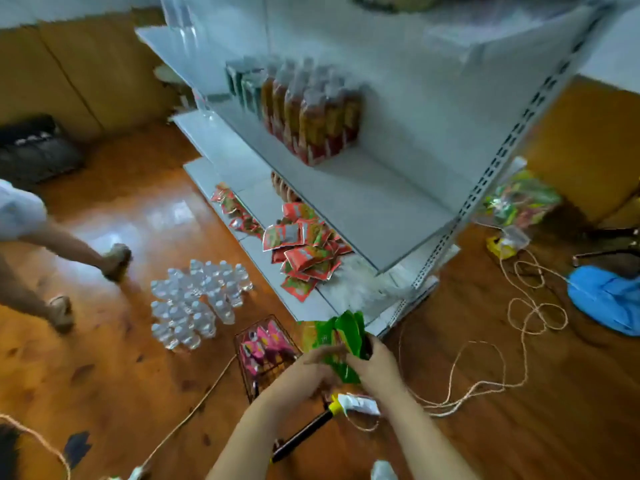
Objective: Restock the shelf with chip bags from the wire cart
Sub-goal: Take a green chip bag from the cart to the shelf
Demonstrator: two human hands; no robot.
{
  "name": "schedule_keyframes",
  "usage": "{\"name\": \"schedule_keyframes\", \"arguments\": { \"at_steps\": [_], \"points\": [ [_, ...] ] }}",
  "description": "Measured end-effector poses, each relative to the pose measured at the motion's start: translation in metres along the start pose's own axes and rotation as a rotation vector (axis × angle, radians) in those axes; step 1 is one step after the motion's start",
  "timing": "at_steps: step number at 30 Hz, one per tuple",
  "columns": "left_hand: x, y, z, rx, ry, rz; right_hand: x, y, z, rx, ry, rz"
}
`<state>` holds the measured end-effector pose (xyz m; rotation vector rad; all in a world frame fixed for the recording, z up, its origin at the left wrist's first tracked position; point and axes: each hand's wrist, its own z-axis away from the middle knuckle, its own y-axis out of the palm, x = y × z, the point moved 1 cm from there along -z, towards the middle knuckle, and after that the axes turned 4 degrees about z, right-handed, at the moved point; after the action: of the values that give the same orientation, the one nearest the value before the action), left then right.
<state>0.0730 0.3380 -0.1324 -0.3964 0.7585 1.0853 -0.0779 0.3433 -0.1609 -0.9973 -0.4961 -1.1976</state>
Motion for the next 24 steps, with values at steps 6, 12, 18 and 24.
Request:
{"name": "schedule_keyframes", "arguments": {
  "at_steps": [6, 12, 18, 24],
  "points": [
    [-0.095, 0.131, 0.005, -0.211, 0.592, -0.643, -0.010, -0.184, 0.068, -0.276, -0.095, 0.061],
    [-0.185, 0.348, -0.023, 0.210, 0.661, -1.074, -0.064, -0.408, 0.167, -0.357, -0.151, -0.026],
    [-0.191, 0.598, -0.025, 0.679, 0.425, -0.770, -0.177, -0.583, 0.252, -0.697, -0.106, -0.453],
    [-0.167, 0.791, -0.058, 0.865, 0.354, -0.743, -0.298, -0.696, 0.290, -0.965, -0.023, -0.883]
  ]
}}
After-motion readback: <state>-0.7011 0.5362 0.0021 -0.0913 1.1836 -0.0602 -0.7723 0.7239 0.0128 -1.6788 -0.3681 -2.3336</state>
